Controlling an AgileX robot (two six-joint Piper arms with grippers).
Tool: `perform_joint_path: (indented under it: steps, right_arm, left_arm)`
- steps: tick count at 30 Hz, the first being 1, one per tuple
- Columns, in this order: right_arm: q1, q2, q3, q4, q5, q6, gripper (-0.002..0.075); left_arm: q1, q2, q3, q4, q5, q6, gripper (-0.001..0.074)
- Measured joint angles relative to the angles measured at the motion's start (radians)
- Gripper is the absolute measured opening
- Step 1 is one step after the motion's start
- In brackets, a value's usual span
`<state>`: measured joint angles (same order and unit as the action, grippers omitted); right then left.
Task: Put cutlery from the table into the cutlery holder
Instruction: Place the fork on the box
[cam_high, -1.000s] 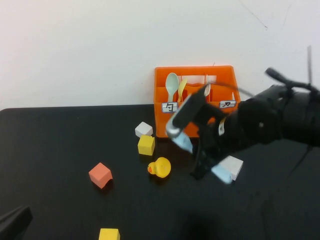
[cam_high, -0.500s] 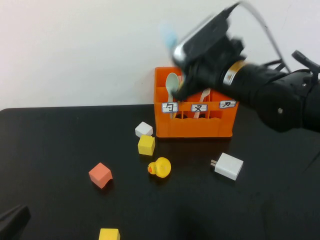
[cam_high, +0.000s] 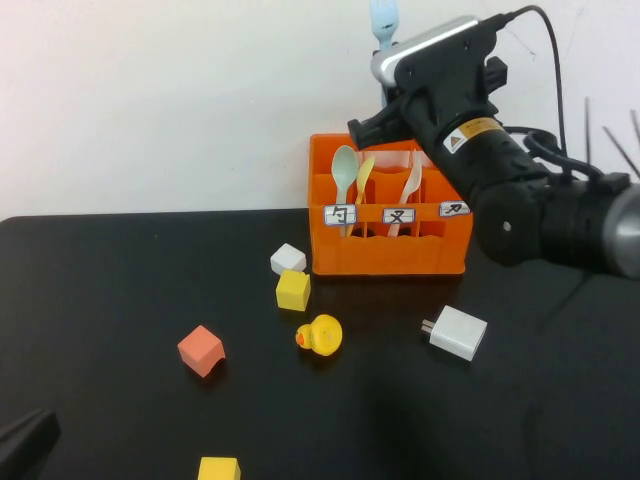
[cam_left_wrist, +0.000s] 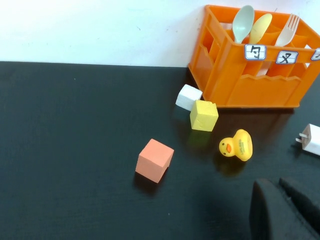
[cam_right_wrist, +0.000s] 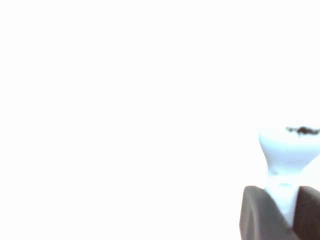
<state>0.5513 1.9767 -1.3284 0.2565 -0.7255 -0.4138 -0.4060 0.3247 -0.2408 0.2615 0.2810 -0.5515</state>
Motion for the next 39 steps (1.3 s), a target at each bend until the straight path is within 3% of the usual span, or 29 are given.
perform_joint_path:
  steps: [15, 31, 33, 37, 39]
  right_arm:
    - [-0.027, 0.144, -0.069, 0.083, 0.011, 0.004, 0.0118]
    - [-0.031, 0.193, -0.07, 0.084, 0.031, 0.154, 0.0125]
    - [-0.031, 0.21, -0.07, 0.064, 0.043, 0.19, 0.0181]
    - [-0.031, 0.222, -0.07, 0.044, 0.054, 0.213, 0.0388]
    - [-0.031, 0.222, -0.07, 0.034, 0.054, 0.215, 0.0432]
  left_arm:
    - [0.0, 0.0, 0.0, 0.024, 0.0, 0.009, -0.0001]
    - [0.0, 0.0, 0.0, 0.026, 0.0, 0.011, -0.0001]
    - [0.0, 0.0, 0.0, 0.026, 0.0, 0.011, -0.0001]
    - [0.0, 0.0, 0.0, 0.027, 0.0, 0.011, -0.0001]
    - [0.0, 0.0, 0.0, 0.027, 0.0, 0.011, -0.0001]
